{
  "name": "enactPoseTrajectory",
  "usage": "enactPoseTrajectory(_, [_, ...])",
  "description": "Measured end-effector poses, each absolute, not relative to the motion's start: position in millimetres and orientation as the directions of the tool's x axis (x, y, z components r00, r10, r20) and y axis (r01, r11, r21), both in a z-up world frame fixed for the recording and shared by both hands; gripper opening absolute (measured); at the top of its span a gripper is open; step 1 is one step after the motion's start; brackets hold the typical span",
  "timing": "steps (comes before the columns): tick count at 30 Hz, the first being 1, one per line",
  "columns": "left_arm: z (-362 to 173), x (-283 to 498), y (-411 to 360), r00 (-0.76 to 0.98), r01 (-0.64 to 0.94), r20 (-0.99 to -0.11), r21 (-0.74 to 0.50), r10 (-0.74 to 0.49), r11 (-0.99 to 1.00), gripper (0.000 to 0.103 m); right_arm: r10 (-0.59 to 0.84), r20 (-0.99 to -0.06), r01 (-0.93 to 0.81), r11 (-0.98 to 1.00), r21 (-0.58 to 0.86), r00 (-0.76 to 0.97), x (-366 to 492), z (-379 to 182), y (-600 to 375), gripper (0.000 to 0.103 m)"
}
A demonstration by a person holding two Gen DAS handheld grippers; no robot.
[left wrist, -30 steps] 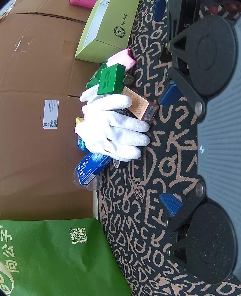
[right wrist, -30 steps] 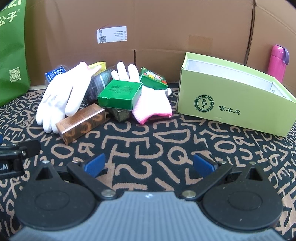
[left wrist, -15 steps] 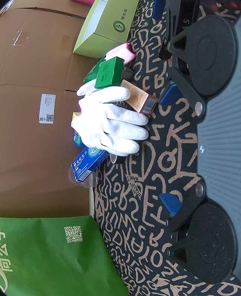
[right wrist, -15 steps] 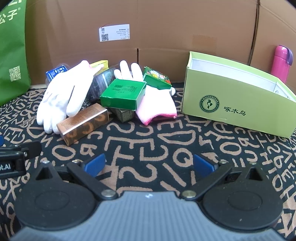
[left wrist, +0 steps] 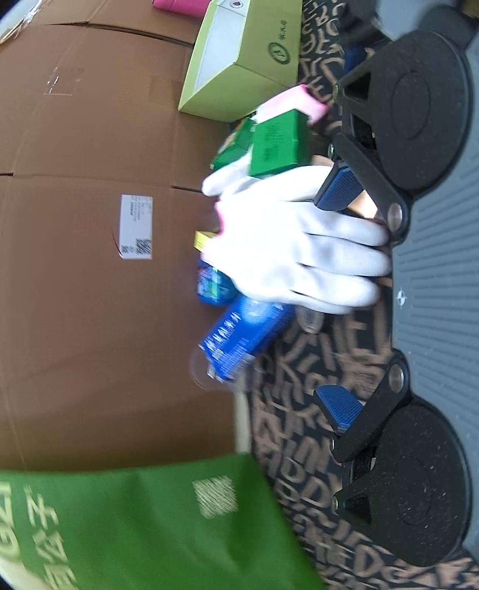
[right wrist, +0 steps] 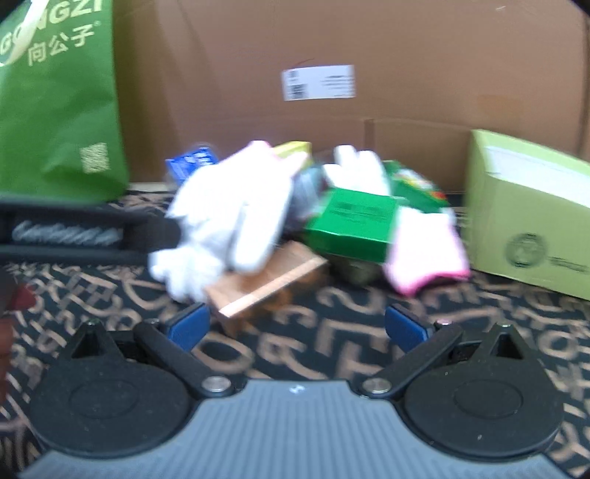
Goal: Organize objects
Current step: 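Grasp the pink-cuffed white glove with left tool while right tool grasps copper box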
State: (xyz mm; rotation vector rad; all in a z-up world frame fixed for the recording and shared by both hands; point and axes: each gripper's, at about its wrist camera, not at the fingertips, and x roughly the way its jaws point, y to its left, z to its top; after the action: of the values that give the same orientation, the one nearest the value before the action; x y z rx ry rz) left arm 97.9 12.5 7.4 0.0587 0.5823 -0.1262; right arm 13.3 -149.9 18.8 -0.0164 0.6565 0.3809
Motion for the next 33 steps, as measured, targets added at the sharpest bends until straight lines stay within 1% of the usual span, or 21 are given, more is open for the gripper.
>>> enactPoseTrajectory(3, [7.7, 116.0, 4.7, 0.822, 0.179, -0.555, 0.037, -0.129, 0.983, 0.103, 0.407, -0.609, -0.411, 0.901, 0.141, 0.681, 29.1, 15.2, -131.2, 0.103])
enactPoseTrajectory(4, [6.7, 121.1, 2.7, 0.820, 0.190, -0.556, 0.043, -0.135, 0.981, 0.103, 0.411, -0.611, -0.424, 0.896, 0.132, 0.677, 31.0, 13.5, -126.9, 0.095])
enactPoseTrajectory(5, [4.9, 125.4, 0.2, 0.819, 0.196, -0.557, 0.049, -0.136, 0.979, 0.103, 0.402, -0.614, -0.430, 0.896, 0.111, 0.680, 31.2, 11.9, -124.3, 0.082])
enactPoseTrajectory(6, [3.3, 129.6, -1.7, 0.814, 0.202, -0.564, 0.051, -0.139, 0.978, 0.102, 0.384, -0.617, -0.425, 0.901, 0.087, 0.687, 30.0, 10.1, -122.7, 0.076])
enactPoseTrajectory(7, [2.0, 133.1, -3.3, 0.806, 0.213, -0.573, 0.043, -0.151, 0.976, 0.090, 0.374, -0.613, -0.422, 0.904, 0.071, 0.697, 28.1, 9.5, -123.9, 0.069])
enactPoseTrajectory(8, [0.3, 135.6, -4.0, 0.792, 0.234, -0.585, 0.025, -0.176, 0.972, 0.068, 0.379, -0.607, -0.425, 0.902, 0.073, 0.698, 25.8, 10.0, -126.5, 0.060])
enactPoseTrajectory(10, [-3.8, 138.3, -4.5, 0.747, 0.270, -0.623, -0.031, -0.230, 0.962, 0.047, 0.376, -0.595, -0.412, 0.908, 0.081, 0.710, 20.5, 11.9, -132.5, 0.046])
enactPoseTrajectory(12, [-6.6, 132.2, -6.5, 0.760, 0.265, -0.612, -0.015, -0.219, 0.964, 0.038, 0.373, -0.592, -0.407, 0.910, 0.082, 0.715, 15.8, 12.9, -138.3, 0.042])
enactPoseTrajectory(14, [-6.7, 123.3, -7.8, 0.773, 0.276, -0.600, 0.028, -0.204, 0.961, 0.019, 0.376, -0.588, -0.410, 0.908, 0.082, 0.716, 9.2, 13.6, -144.7, 0.037])
enactPoseTrajectory(16, [-5.2, 113.6, -2.1, 0.761, 0.296, -0.605, 0.003, -0.234, 0.955, 0.012, 0.367, -0.585, -0.401, 0.913, 0.077, 0.724, -0.8, 14.9, -156.2, 0.032])
enactPoseTrajectory(19, [-6.2, 96.8, 10.2, 0.718, 0.326, -0.632, -0.065, -0.292, 0.943, 0.011, 0.319, -0.584, -0.358, 0.932, 0.052, 0.746, -13.3, 15.5, -181.0, 0.029])
enactPoseTrajectory(20, [-7.3, 89.2, 12.6, 0.713, 0.334, -0.634, -0.067, -0.299, 0.940, 0.011, 0.302, -0.586, -0.336, 0.940, 0.053, 0.752, -16.8, 15.3, -191.7, 0.024])
enactPoseTrajectory(21, [-8.4, 81.5, 14.9, 0.712, 0.341, -0.635, -0.060, -0.300, 0.938, 0.011, 0.283, -0.587, -0.309, 0.949, 0.058, 0.758, -21.6, 15.4, -202.9, 0.022])
enactPoseTrajectory(25, [-12.4, 57.9, 20.2, 0.709, 0.358, -0.638, -0.042, -0.301, 0.933, 0.013, 0.219, -0.595, -0.230, 0.971, 0.058, 0.773, -28.0, 15.7, -235.5, 0.024])
enactPoseTrajectory(27, [-13.2, 55.3, 20.2, 0.708, 0.349, -0.642, -0.045, -0.295, 0.936, 0.023, 0.238, -0.581, -0.238, 0.968, 0.078, 0.779, -30.0, 17.5, -239.3, 0.037])
enactPoseTrajectory(28, [-13.4, 55.7, 19.1, 0.706, 0.351, -0.644, -0.043, -0.295, 0.935, 0.030, 0.255, -0.572, -0.252, 0.964, 0.085, 0.779, -29.7, 18.7, -237.0, 0.051])
enactPoseTrajectory(29, [-13.9, 56.9, 18.1, 0.707, 0.349, -0.645, -0.039, -0.290, 0.936, 0.039, 0.268, -0.565, -0.273, 0.959, 0.077, 0.780, -29.1, 20.5, -232.0, 0.056])
enactPoseTrajectory(30, [-14.3, 57.4, 17.6, 0.710, 0.341, -0.646, -0.032, -0.280, 0.940, 0.045, 0.277, -0.558, -0.299, 0.953, 0.054, 0.782, -25.5, 22.2, -223.9, 0.056])
enactPoseTrajectory(31, [-14.8, 57.0, 17.8, 0.717, 0.331, -0.643, -0.027, -0.270, 0.943, 0.059, 0.289, -0.550, -0.332, 0.943, 0.021, 0.783, -21.8, 23.9, -214.7, 0.056])
enactPoseTrajectory(32, [-15.2, 57.9, 17.8, 0.726, 0.320, -0.637, -0.018, -0.258, 0.947, 0.067, 0.304, -0.544, -0.371, 0.929, -0.013, 0.782, -16.6, 24.5, -206.8, 0.056])
enactPoseTrajectory(33, [-15.4, 58.5, 18.3, 0.737, 0.310, -0.630, -0.009, -0.246, 0.951, 0.067, 0.316, -0.545, -0.405, 0.913, -0.047, 0.776, -10.6, 24.0, -198.2, 0.056])
